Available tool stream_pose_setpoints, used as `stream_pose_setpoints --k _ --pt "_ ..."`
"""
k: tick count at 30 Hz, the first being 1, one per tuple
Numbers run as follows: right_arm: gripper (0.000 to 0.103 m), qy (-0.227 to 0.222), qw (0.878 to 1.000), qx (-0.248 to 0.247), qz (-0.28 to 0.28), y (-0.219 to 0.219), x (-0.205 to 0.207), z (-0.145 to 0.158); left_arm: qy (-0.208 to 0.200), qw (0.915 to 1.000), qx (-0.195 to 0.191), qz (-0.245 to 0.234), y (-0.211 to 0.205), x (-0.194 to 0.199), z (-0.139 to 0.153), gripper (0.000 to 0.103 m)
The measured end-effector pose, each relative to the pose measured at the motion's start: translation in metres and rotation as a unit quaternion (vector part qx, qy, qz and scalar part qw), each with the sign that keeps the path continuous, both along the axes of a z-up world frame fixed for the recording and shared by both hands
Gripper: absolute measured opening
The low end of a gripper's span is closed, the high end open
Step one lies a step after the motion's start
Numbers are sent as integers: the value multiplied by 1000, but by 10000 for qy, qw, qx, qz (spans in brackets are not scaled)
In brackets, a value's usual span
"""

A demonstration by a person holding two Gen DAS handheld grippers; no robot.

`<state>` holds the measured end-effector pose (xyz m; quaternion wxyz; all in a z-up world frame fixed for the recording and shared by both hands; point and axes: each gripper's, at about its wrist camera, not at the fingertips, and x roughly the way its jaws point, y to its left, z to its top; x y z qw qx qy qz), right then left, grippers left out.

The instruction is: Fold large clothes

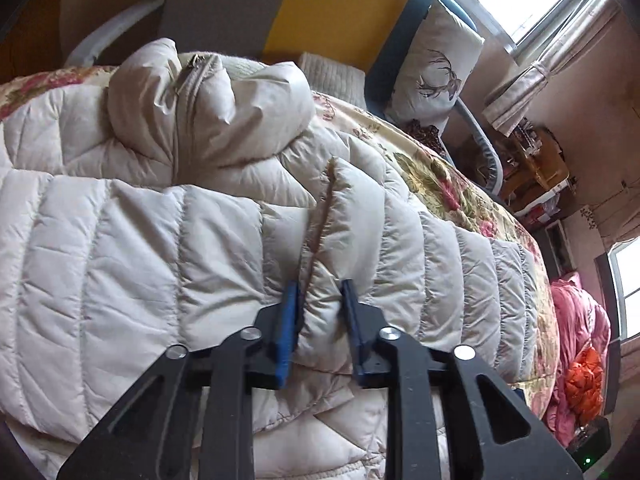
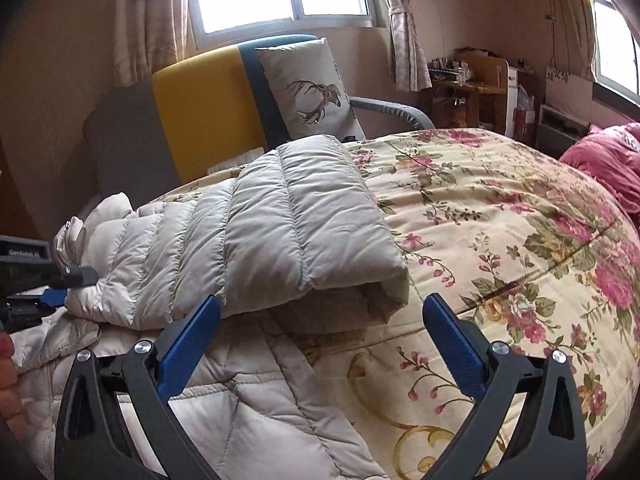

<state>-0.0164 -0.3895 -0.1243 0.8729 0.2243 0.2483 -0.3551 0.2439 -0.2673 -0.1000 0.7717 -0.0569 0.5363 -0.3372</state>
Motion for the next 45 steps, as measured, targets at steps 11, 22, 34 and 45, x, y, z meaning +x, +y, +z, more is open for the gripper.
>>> stream_pose_setpoints --k 11,22,34,45 --pt "101 -1066 9921 435 -500 -8 -44 4 -668 9933 -742 577 76 10 68 5" --pt "101 -1091 9882 880 -624 -16 -47 0 -774 9906 -526 994 168 5 35 5" --pt "101 -231 9996 -25 153 -6 16 49 -933 9884 -455 1109 184 -7 -13 5" --pt "101 1398 9894 167 342 -50 109 -17 -977 9902 -499 864 182 -10 -26 5"
